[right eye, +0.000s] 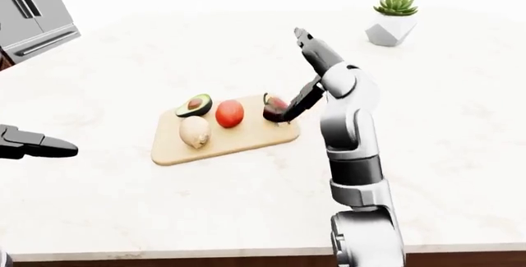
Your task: Place the avocado, onion, tomato and bell pepper on the cutting board.
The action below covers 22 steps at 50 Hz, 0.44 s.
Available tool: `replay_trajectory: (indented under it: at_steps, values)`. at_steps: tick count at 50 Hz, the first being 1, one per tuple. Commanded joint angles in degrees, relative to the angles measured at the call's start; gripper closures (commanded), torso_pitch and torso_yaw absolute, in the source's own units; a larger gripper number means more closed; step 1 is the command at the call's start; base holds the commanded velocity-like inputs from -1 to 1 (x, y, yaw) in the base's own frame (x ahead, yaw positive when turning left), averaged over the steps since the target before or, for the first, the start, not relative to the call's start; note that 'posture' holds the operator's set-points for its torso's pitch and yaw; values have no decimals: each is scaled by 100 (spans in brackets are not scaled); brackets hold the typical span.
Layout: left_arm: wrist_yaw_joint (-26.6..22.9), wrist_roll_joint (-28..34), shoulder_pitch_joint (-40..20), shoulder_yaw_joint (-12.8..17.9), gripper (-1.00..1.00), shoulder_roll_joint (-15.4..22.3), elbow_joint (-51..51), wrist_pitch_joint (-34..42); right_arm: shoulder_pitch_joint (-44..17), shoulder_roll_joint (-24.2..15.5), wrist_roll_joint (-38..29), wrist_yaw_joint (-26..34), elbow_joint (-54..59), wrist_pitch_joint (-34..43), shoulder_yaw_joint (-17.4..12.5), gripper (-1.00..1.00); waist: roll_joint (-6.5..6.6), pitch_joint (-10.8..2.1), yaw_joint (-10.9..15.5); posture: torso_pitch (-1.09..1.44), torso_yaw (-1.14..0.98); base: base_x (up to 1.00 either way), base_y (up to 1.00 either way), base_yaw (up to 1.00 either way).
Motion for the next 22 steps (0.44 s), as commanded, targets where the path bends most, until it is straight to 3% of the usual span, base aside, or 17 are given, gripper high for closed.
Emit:
replay_trajectory:
  at_steps: [1, 12, 22]
  values:
    - [65, 36, -159, 41, -100, 98, -75, -76, -174, -154, -98, 170, -496, 203, -103, -100, 19, -93, 1, -21, 0, 0, 0, 0]
    - [36, 53, -261, -13, -100, 164, -14, -42, -80, -918, -218, 853, -1714, 960, -528, -100, -14, -33, -4, -21, 0, 0, 0, 0]
    - [31, 59, -189, 21, -100, 138, -83, -45, 92, -1606, -102, 1120, -2191, 1234, -922, -100, -39, 3, -26, -21, 0, 0, 0, 0]
